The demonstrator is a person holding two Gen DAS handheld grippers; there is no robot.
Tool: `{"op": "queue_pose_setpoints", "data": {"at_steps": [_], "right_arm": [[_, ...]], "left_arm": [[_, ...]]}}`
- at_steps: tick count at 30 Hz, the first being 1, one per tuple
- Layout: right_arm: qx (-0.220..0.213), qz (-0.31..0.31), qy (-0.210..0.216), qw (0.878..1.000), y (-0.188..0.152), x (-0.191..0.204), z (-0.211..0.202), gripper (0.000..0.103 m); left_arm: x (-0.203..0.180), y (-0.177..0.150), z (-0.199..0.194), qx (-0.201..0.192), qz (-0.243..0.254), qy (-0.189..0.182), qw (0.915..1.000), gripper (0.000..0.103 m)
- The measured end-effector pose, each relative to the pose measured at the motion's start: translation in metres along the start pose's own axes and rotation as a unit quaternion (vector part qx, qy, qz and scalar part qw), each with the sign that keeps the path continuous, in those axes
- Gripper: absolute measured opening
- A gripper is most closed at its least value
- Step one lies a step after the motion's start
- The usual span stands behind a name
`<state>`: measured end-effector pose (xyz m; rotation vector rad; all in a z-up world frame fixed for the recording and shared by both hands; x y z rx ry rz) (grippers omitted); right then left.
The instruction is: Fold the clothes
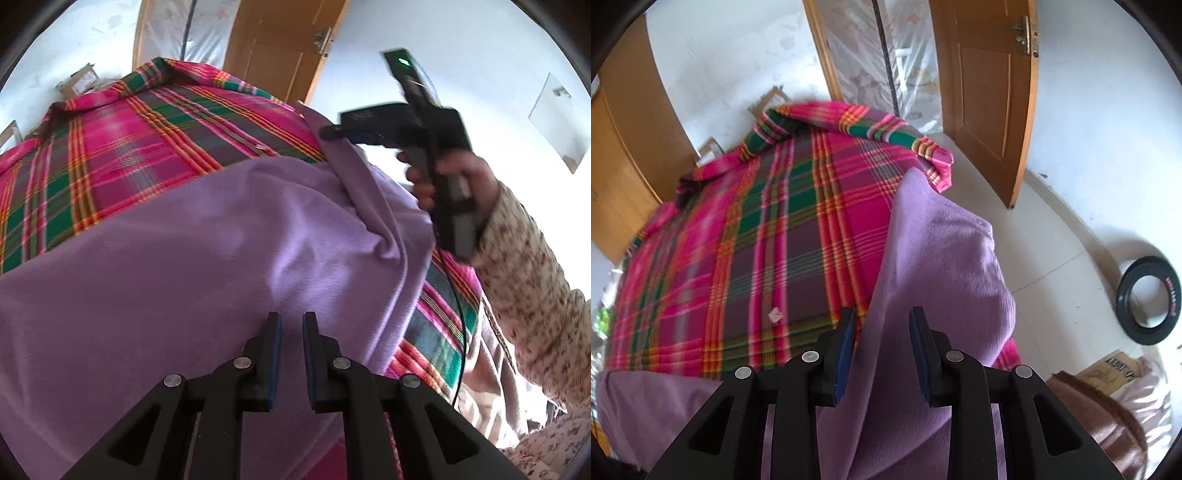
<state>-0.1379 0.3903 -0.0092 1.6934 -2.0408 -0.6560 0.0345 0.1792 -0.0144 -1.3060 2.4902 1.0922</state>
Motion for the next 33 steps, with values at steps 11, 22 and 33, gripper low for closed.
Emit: {"op": "queue_pose_setpoints", "data": {"at_steps": [11,22,33], "right_arm": [[0.009,0.02,0.014,1.0,0.0,-0.007,0.014,0.004],[-0.008,0.057,0.026,0.998,-0.003,-0.023,0.006,0.004],[-0.073,0.089,0.036,0.993,0.0,-0.045,-0.033,0.003]], "left_arm": [[-0.042,-0.01,0.01,0.029,0.056,-0.009,0.998,0.025],[-0.058,-0.01,0.017,0.042,0.078,0.025,0.9957,0.027],[-0.063,-0.016,0.02,0.04,0.106,0.071,0.991,0.028]]}}
Point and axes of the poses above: each gripper's, at about its wrist camera, not at the fingertips, and z roughly the way its jaws point, x to its left, y to its top, the point moved 5 cm from there along z, roughly the way its jaws point, and after that the axes turned 10 degrees about -y, right-handed, at the moved point
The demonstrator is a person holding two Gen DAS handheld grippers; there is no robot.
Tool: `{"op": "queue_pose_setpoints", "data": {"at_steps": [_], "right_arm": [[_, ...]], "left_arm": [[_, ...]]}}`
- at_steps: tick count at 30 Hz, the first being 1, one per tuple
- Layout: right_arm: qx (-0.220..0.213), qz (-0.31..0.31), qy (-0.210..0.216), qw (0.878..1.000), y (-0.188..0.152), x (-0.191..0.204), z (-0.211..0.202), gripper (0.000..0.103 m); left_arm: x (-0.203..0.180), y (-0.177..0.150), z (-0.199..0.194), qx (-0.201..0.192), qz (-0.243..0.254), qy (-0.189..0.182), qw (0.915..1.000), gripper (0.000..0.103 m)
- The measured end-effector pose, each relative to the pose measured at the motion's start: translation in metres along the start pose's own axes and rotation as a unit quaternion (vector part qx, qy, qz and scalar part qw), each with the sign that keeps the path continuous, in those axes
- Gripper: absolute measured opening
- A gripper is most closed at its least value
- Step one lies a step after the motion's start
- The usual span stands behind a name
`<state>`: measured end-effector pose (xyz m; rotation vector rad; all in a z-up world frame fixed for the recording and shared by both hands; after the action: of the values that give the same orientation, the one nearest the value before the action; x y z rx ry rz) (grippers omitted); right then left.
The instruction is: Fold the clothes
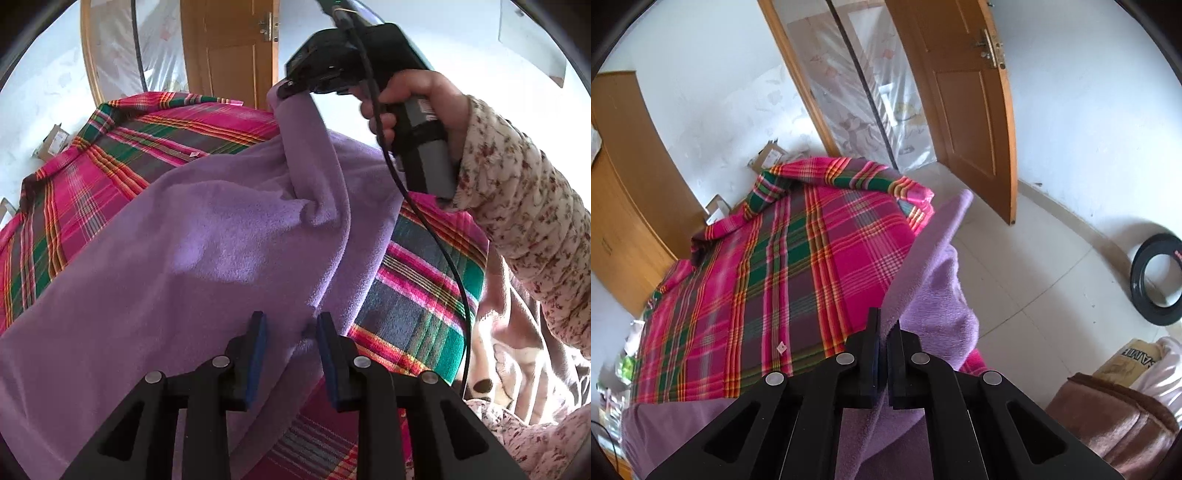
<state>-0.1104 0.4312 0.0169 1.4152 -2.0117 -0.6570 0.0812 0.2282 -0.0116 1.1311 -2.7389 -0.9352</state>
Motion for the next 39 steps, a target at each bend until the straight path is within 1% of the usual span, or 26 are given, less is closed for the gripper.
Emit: {"op": "queue_pose_setpoints", "data": {"at_steps": [1,2,3,4,6,10,15,21,26,29,33,39], "right_arm": [[-0.003,0.004,0.0,1.0,0.0,-0.003,-0.002,0.003],[-0.004,0.008,0.002,1.0,0.0,-0.006,-0.003,0.003],[-0.006,0.011,0.003,1.0,0.0,-0.009,-0.004,0.003],[-0.01,0.011,0.002,1.0,0.001,-0.013,-0.006,0.003],[-0.02,0.01,-0.002,1.0,0.002,-0.019,-0.01,0.003],[-0.055,-0.001,-0.015,0.998,0.006,-0.025,-0.024,0.003],[-0.076,0.011,-0.01,0.997,0.012,-0.036,-0.04,0.003],[-0.091,0.021,-0.008,0.996,0.008,-0.052,-0.058,0.003],[-0.089,0.034,-0.014,0.995,-0.005,-0.066,-0.067,0.003],[-0.087,0.046,-0.02,0.995,-0.016,-0.077,-0.072,0.003],[-0.075,0.056,-0.026,0.995,-0.032,-0.092,-0.071,0.003],[-0.032,0.087,-0.034,0.995,-0.062,-0.115,-0.051,0.003]], "left_arm": [[0.004,0.004,0.005,-0.001,-0.006,0.002,1.0,0.022],[0.006,0.005,0.005,-0.002,-0.012,0.004,0.9999,0.01],[0.008,0.006,0.004,-0.006,-0.019,0.006,0.9998,0.004],[0.01,0.007,0.003,-0.011,-0.025,0.006,0.9996,0.003],[0.013,0.012,-0.003,-0.029,-0.034,-0.001,0.999,0.002],[0.012,0.017,-0.023,-0.063,-0.036,0.003,0.9974,0.002],[0.004,0.019,-0.041,-0.091,-0.033,0.004,0.9953,0.002],[-0.001,0.02,-0.036,-0.086,-0.029,0.002,0.9958,0.002],[-0.005,0.018,-0.034,-0.084,-0.025,0.001,0.9962,0.003],[-0.012,0.013,-0.03,-0.073,-0.02,-0.003,0.9971,0.003],[-0.017,0.005,-0.015,-0.049,-0.015,-0.003,0.9987,0.003],[-0.018,-0.002,-0.001,-0.028,-0.016,0.0,0.9995,0.003]]}}
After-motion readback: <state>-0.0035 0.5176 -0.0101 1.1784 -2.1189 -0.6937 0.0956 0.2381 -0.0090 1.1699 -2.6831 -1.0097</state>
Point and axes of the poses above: each gripper's, at about its wrist camera, not at the fingertips, and z roughly the way its jaws point, x to its left, y to its top, the point moved 5 cm from there along z, roughly the way its jaws point, and after that the axes turned 10 degrees about -y, right-handed, at the moved point
